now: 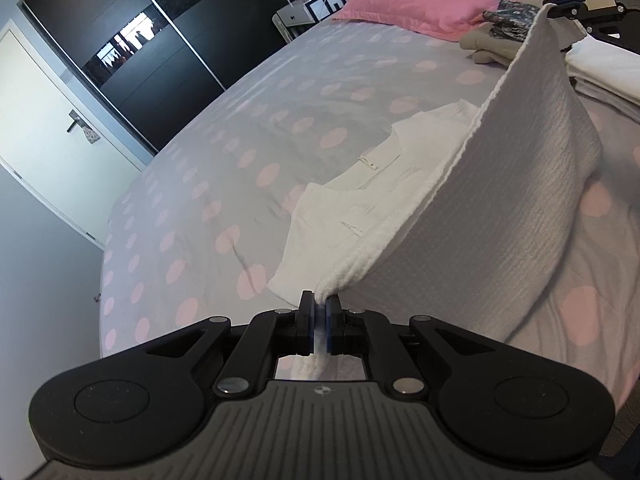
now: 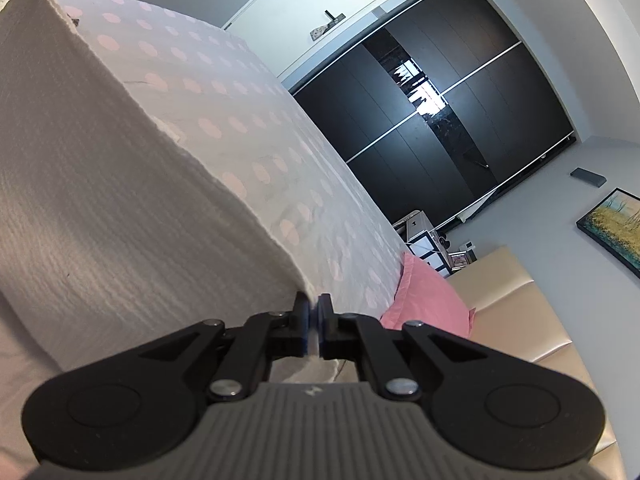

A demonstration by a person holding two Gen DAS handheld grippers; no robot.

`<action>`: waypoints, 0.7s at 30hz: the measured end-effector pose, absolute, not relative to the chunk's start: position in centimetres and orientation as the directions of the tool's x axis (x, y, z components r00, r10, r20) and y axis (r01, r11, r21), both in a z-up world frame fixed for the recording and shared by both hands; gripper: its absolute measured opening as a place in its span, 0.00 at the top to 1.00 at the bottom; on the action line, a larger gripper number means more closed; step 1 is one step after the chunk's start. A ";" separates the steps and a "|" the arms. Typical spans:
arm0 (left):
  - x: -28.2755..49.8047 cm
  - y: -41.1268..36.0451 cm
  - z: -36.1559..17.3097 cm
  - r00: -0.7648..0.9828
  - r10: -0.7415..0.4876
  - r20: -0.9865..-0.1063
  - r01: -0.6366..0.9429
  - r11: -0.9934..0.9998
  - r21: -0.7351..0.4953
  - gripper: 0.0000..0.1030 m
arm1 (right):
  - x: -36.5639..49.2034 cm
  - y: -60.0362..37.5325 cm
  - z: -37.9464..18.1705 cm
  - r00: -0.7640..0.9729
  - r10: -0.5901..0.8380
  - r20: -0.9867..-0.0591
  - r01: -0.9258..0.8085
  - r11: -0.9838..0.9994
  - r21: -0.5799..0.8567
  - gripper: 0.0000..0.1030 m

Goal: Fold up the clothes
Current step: 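Lift the hem with both grippers and fold it toward the collar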

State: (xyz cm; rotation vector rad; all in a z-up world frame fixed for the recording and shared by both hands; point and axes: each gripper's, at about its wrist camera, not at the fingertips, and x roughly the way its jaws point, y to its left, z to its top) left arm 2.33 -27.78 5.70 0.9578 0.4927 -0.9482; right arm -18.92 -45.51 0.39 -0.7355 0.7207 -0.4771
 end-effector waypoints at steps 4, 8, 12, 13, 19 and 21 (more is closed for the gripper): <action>5.0 -30.4 4.7 0.525 -0.438 -0.729 0.850 0.240 0.469 0.97 | -16.1 -47.5 -0.7 0.658 -0.625 -0.420 0.152 0.657 -0.738 0.96; 7.9 -33.7 3.9 0.550 -0.433 -0.714 0.834 0.249 0.492 0.97 | -12.5 -50.1 -1.9 0.643 -0.642 -0.417 0.173 0.653 -0.738 0.96; 11.6 -37.1 2.9 0.565 -0.411 -0.715 0.825 0.267 0.498 0.97 | -8.3 -53.2 -3.0 0.620 -0.654 -0.435 0.196 0.665 -0.721 0.96; 12.5 -37.9 2.5 0.566 -0.402 -0.719 0.824 0.267 0.499 0.97 | -7.2 -54.0 -3.4 0.614 -0.654 -0.442 0.199 0.670 -0.715 0.96; 18.7 -42.3 -1.9 0.561 -0.293 -0.774 0.821 0.314 0.476 0.97 | -0.5 -57.8 -7.2 0.580 -0.635 -0.511 0.177 0.711 -0.681 0.96; 20.0 -43.4 -4.0 0.556 -0.265 -0.788 0.821 0.325 0.470 0.97 | 1.5 -58.7 -9.1 0.554 -0.633 -0.541 0.165 0.720 -0.674 0.96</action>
